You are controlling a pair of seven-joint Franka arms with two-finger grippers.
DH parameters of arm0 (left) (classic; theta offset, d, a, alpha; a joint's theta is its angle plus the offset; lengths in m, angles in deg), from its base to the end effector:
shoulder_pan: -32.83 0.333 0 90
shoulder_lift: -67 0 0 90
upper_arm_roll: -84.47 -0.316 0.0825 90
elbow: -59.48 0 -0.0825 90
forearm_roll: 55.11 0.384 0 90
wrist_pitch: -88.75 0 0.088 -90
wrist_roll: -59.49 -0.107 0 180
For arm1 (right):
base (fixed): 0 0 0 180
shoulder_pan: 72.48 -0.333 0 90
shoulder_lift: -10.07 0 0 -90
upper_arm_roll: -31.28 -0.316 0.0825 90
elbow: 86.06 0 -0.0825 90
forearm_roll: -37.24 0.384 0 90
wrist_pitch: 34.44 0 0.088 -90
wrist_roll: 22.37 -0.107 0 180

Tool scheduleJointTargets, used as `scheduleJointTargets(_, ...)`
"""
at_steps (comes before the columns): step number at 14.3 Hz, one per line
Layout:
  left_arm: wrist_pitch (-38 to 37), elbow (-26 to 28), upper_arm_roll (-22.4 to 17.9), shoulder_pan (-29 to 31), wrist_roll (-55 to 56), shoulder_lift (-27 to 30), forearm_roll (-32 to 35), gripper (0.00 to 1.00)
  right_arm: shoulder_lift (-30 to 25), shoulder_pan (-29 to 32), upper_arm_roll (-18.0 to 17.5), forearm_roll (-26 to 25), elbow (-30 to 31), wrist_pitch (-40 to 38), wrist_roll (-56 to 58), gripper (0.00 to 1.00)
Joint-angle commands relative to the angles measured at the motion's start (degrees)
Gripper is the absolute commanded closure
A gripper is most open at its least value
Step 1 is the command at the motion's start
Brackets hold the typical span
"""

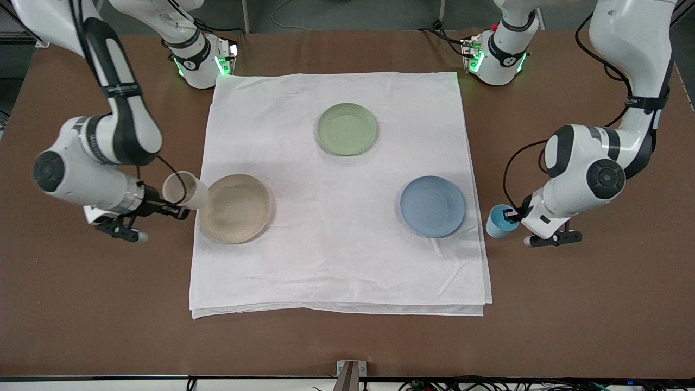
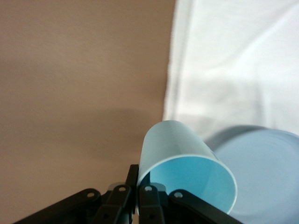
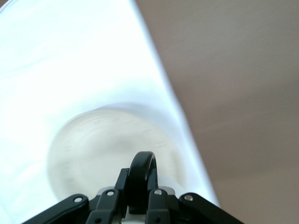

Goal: Place blue cup in blue plate and white mug in gray plate
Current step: 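Lower the mug onto the beige plate while the left gripper lowers the cup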

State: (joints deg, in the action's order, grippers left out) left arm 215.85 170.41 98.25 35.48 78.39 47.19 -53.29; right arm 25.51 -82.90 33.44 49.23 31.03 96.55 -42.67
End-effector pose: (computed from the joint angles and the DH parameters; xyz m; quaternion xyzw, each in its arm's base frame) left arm 0.6007 -0.1107 0.3075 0.9972 0.0636 -0.0329 0.0203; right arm 0.5810 0.0897 0.3080 -0.9822 0.1729 0.0306 0.0675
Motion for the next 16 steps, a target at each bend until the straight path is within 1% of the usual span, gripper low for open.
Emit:
scheduleJointTargets(1, -1.2, 0.9, 5.4, -0.5, 9.6, 0.7, 0.5, 1.0, -1.6, -5.6, 0.7, 1.4, 8.3, 11.5, -5.7, 1.0)
scheduleJointTargets(3, -0.5, 1.0, 7.6, -1.2, 13.8, -1.2, 0.6, 1.0, 1.3, -7.4, 0.7, 1.4, 9.0, 16.6, -6.4, 1.0)
scheduleJointTargets(4, 0.2, 1.2, 7.6, -2.5, 14.9, -2.2, 0.8, 1.0, 2.3, -7.5, 0.7, 1.4, 8.9, 17.0, -6.4, 0.94)
scheduleJointTargets(5, 1.2, 1.7, 7.5, -3.3, 16.2, -2.9, 1.1, 1.0, 2.8, -7.3, 0.7, 1.3, 8.4, 16.5, -6.0, 0.63)
scheduleJointTargets(6, 1.8, 2.0, 7.6, -3.3, 17.5, -3.9, 1.1, 0.99, 2.8, -7.3, 0.8, 1.3, 8.1, 16.3, -5.6, 0.11)
scheduleJointTargets(7, 1.9, 1.9, 7.6, -3.4, 17.9, -5.0, 1.1, 0.98, 2.7, -7.2, 0.8, 1.3, 7.8, 16.2, -5.6, 0.0)
scheduleJointTargets(9, 2.0, 1.9, 7.6, -3.6, 18.0, -5.9, 1.1, 0.89, 2.0, -7.1, 0.9, 1.3, 6.2, 14.8, -5.7, 0.0)
scheduleJointTargets(10, 1.9, 1.7, 7.7, -3.6, 18.2, -5.6, 1.1, 0.7, 1.4, -6.8, 1.3, 1.3, 4.4, 10.6, -5.5, 0.0)
scheduleJointTargets(11, 1.7, 1.4, 7.7, -3.4, 18.9, -5.1, 1.1, 0.37, -0.3, -6.2, 1.9, 0.8, 0.5, 3.0, -4.8, 0.0)
scheduleJointTargets(12, 1.3, 0.7, 7.7, -3.3, 19.6, -3.8, 1.1, 0.0, -0.8, -5.2, 2.4, 0.6, -4.0, -4.4, -2.7, 0.0)
scheduleJointTargets(13, 0.4, -0.2, 7.6, -2.7, 19.3, -1.6, 1.1, 0.0, -0.8, -3.7, 2.9, 0.5, -10.2, -13.4, 0.8, 0.0)
scheduleJointTargets(14, -1.1, -2.3, 7.5, -2.6, 19.2, 0.0, 1.1, 0.0, -0.6, -2.0, 3.5, -0.9, -15.5, -20.9, 3.6, 0.0)
scheduleJointTargets(15, -4.0, -4.8, 7.2, -2.3, 19.3, 1.1, 1.1, 0.0, -0.5, -0.3, 3.5, -4.5, -19.8, -26.3, 6.3, 0.0)
scheduleJointTargets(16, -7.3, -8.6, 7.1, -1.6, 19.2, 2.0, 1.2, 0.0, -0.7, 1.1, 3.5, -8.0, -23.4, -31.7, 9.7, 0.0)
